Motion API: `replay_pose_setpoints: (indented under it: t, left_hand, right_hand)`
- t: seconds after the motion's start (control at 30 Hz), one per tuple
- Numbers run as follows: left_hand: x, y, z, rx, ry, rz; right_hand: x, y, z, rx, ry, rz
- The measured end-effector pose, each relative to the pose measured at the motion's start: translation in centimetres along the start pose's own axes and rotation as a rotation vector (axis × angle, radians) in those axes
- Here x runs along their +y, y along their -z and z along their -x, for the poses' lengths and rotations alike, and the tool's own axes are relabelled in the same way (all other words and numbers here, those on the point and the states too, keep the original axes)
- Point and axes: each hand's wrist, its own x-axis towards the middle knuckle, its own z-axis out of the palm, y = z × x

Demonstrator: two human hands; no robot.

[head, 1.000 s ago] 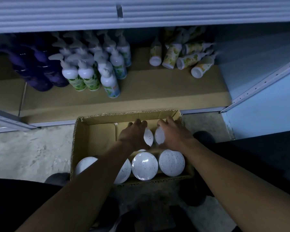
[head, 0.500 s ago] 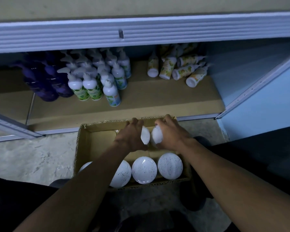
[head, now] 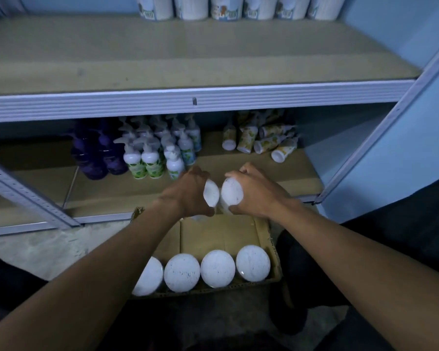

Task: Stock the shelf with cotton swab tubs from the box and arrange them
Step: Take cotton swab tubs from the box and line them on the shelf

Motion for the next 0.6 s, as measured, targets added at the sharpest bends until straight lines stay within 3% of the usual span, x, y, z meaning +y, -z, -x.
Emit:
replay_pose_setpoints:
  t: [0.6]
  left_hand:
    - [6.8,16.9,5.6,0.169,-0.067,-0.167]
  right_hand:
    - [-5.6,15.6,5.2,0.190,0.159,0.145]
